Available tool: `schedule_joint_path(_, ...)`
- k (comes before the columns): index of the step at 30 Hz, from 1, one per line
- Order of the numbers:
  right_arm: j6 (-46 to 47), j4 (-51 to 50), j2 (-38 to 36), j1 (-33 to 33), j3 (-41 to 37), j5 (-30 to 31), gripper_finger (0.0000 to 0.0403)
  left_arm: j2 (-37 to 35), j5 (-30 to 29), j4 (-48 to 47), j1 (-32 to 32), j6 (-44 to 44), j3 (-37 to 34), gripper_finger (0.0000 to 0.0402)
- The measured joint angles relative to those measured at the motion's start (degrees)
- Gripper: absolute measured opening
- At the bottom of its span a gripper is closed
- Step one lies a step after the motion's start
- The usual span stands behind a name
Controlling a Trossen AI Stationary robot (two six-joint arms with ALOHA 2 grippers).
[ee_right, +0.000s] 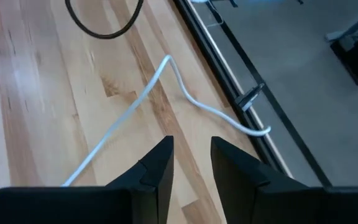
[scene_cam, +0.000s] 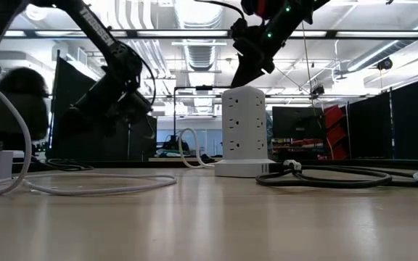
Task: Plug in charger cables
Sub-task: Insert the top black charger cable into the purple charger adapter
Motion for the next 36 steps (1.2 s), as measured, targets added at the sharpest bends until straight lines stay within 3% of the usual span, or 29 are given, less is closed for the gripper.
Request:
schedule_joint_path(8,0.71,-5.09,0.02,0.05,0.00,0.02,0.0114,4.59,-1.03,-0.05,0.09,0.18,-0.58,0.0181)
schedule_joint_path(13,0.74,-5.97,0.02,0.05,0.00,0.04,0.0122,5.01,6.21,4.00,0.33,2.45,-4.15,0.0158)
schedule_joint_path(18,0.73,-6.01,0.07,0.05,0.00,0.11,0.0126,5.01,6.21,10.16,0.39,-1.70,-7.95,0.0127)
schedule_joint_path(22,-0.41,-5.98,0.09,0.05,0.00,0.16,0.0123,4.93,6.46,9.65,0.33,-4.91,-8.46,0.0106)
schedule_joint_path(26,-1.50,-5.94,0.09,0.05,-0.02,0.17,0.0115,2.94,9.94,7.24,0.15,-5.23,-8.26,0.0095)
schedule_joint_path(29,-1.56,-5.89,0.09,0.07,-0.02,0.17,0.0110,0.35,6.90,7.57,0.11,-5.07,-8.26,0.0090)
schedule_joint_path(32,-1.55,-5.52,0.09,0.05,-0.02,0.17,0.0105,-2.69,3.58,11.47,0.72,-3.75,-8.27,0.0091)
schedule_joint_path(36,-0.34,-5.44,0.09,0.05,-0.02,0.19,0.0103,-4.52,7.49,18.26,1.86,-1.58,-8.29,0.0114)
